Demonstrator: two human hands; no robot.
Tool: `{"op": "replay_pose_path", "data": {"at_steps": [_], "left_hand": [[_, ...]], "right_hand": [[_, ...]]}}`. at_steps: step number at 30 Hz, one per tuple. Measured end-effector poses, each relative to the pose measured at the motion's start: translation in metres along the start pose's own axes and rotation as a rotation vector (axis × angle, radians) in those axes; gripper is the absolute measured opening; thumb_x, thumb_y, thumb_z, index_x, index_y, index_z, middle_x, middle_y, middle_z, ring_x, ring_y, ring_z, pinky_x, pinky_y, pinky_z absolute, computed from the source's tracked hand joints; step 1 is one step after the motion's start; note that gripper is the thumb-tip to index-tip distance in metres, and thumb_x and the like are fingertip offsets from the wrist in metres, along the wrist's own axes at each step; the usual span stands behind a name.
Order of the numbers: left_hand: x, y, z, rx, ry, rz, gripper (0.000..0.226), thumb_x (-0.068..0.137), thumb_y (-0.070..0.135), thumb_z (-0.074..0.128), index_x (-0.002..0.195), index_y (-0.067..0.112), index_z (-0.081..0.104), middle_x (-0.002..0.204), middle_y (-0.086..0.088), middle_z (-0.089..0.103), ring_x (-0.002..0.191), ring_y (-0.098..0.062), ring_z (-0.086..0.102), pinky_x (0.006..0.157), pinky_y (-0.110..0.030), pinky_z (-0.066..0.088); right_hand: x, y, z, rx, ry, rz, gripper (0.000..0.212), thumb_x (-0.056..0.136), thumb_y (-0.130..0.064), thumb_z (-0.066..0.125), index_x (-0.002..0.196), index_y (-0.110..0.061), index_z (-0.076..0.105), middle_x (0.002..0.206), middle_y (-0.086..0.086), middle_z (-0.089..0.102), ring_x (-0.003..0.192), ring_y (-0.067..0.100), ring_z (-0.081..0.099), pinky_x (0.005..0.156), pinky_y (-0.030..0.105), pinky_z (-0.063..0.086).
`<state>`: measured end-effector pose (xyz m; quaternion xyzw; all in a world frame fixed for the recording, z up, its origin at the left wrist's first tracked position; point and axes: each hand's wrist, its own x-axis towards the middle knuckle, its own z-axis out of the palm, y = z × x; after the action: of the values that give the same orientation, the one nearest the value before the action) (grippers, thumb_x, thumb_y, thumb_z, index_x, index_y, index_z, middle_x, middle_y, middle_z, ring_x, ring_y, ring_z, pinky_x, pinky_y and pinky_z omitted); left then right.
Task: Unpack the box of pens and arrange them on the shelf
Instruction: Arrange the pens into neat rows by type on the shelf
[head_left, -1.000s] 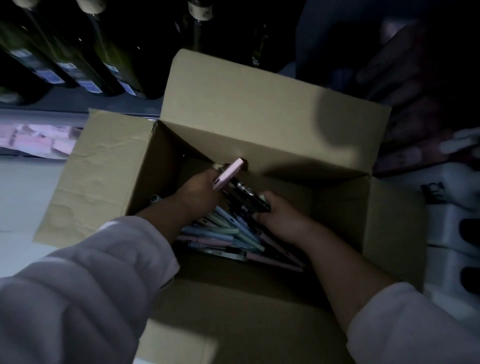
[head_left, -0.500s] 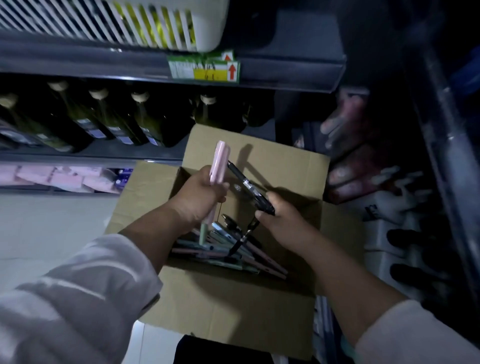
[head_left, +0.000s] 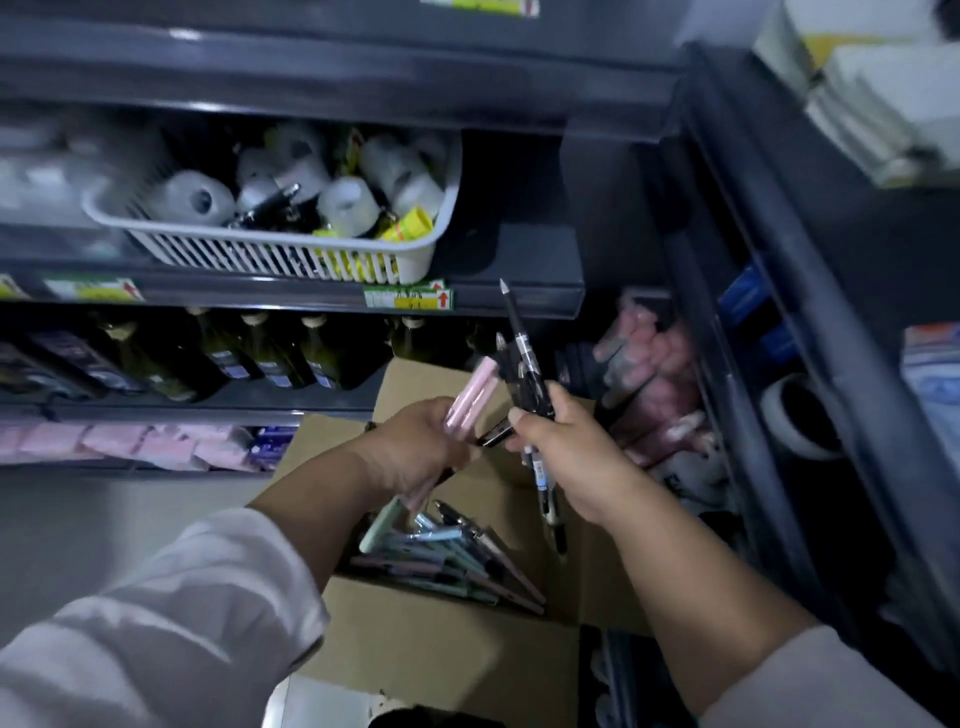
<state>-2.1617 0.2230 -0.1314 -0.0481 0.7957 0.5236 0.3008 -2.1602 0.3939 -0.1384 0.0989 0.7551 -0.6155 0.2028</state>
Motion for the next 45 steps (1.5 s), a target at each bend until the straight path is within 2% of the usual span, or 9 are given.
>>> {"op": "replay_pose_path", "data": {"at_steps": [5, 9, 14, 19, 22, 26, 28, 34, 45], "left_hand": [[-0.020, 0.039, 0.000, 0.082, -0.051, 0.072, 0.018, 0.082, 0.002, 0.067, 0.091, 0.010, 0.054, 0.074, -0.002, 0.053, 0.067, -0.014, 0.049, 0.058, -0.019, 0.041], [-0.033, 0.066, 0.000, 0.173, -0.063, 0.139, 0.028, 0.080, 0.015, 0.068, 0.105, 0.006, 0.057, 0.082, -0.004, 0.056, 0.076, -0.017, 0.051, 0.071, -0.028, 0.042], [-0.048, 0.097, -0.009, 0.231, -0.155, 0.196, 0.022, 0.087, 0.013, 0.063, 0.107, 0.004, 0.060, 0.081, -0.005, 0.056, 0.074, -0.015, 0.051, 0.070, -0.026, 0.042], [-0.057, 0.121, -0.023, 0.308, -0.160, 0.245, 0.012, 0.088, 0.014, 0.064, 0.098, 0.019, 0.059, 0.077, -0.001, 0.057, 0.068, -0.013, 0.053, 0.059, -0.023, 0.041], [-0.059, 0.126, -0.030, 0.324, -0.152, 0.255, 0.011, 0.086, 0.014, 0.065, 0.092, 0.020, 0.058, 0.081, -0.005, 0.060, 0.069, -0.016, 0.054, 0.062, -0.025, 0.043], [-0.058, 0.119, -0.046, 0.245, -0.150, 0.188, 0.015, 0.085, 0.012, 0.066, 0.095, 0.016, 0.056, 0.086, -0.014, 0.067, 0.066, -0.021, 0.059, 0.050, -0.029, 0.047], [-0.057, 0.115, -0.052, 0.117, -0.177, 0.159, 0.021, 0.086, 0.007, 0.066, 0.104, 0.011, 0.057, 0.087, -0.012, 0.069, 0.072, -0.020, 0.064, 0.065, -0.042, 0.057], [-0.067, 0.124, -0.051, -0.248, -0.177, 0.146, 0.036, 0.077, 0.012, 0.076, 0.108, 0.006, 0.059, 0.092, -0.010, 0.070, 0.087, -0.024, 0.066, 0.094, -0.040, 0.049], [-0.121, 0.153, 0.021, -0.346, -0.417, 0.120, 0.006, 0.083, 0.007, 0.069, 0.085, 0.005, 0.063, 0.057, -0.007, 0.063, 0.045, -0.017, 0.061, 0.044, -0.024, 0.051]], "right_hand": [[-0.020, -0.033, -0.014, 0.117, 0.003, 0.027, 0.009, 0.095, -0.024, 0.055, 0.097, -0.032, 0.054, 0.103, 0.000, 0.067, 0.097, 0.021, 0.064, 0.091, 0.041, 0.049], [-0.040, -0.057, -0.024, 0.179, 0.006, -0.031, 0.011, 0.098, -0.023, 0.053, 0.107, -0.028, 0.056, 0.105, 0.004, 0.065, 0.086, 0.018, 0.063, 0.074, 0.031, 0.051], [-0.069, -0.084, -0.031, 0.152, 0.077, -0.071, 0.014, 0.099, -0.028, 0.050, 0.111, -0.025, 0.056, 0.080, -0.002, 0.059, 0.062, 0.009, 0.056, 0.054, 0.019, 0.045], [-0.088, -0.105, -0.024, 0.134, 0.203, -0.106, 0.009, 0.099, -0.030, 0.049, 0.104, -0.028, 0.055, 0.078, 0.001, 0.059, 0.061, 0.012, 0.054, 0.057, 0.025, 0.044], [-0.094, -0.111, -0.017, 0.088, 0.258, -0.136, 0.013, 0.099, -0.030, 0.048, 0.110, -0.024, 0.053, 0.079, 0.002, 0.060, 0.065, 0.014, 0.056, 0.062, 0.027, 0.045], [-0.103, -0.112, -0.012, 0.081, 0.313, -0.120, 0.007, 0.097, -0.034, 0.050, 0.101, -0.031, 0.054, 0.077, 0.002, 0.061, 0.062, 0.014, 0.055, 0.060, 0.030, 0.043], [-0.108, -0.110, -0.007, 0.075, 0.354, -0.081, 0.005, 0.096, -0.034, 0.051, 0.099, -0.037, 0.054, 0.074, 0.001, 0.061, 0.060, 0.012, 0.055, 0.057, 0.028, 0.043], [-0.135, -0.103, 0.009, 0.080, 0.355, 0.001, 0.012, 0.097, -0.035, 0.051, 0.104, -0.028, 0.057, 0.078, 0.000, 0.064, 0.065, 0.012, 0.058, 0.062, 0.026, 0.047], [-0.237, -0.085, -0.005, 0.210, 0.518, 0.014, 0.015, 0.099, -0.024, 0.051, 0.106, -0.013, 0.057, 0.072, 0.005, 0.064, 0.060, 0.017, 0.056, 0.058, 0.028, 0.047]]}}
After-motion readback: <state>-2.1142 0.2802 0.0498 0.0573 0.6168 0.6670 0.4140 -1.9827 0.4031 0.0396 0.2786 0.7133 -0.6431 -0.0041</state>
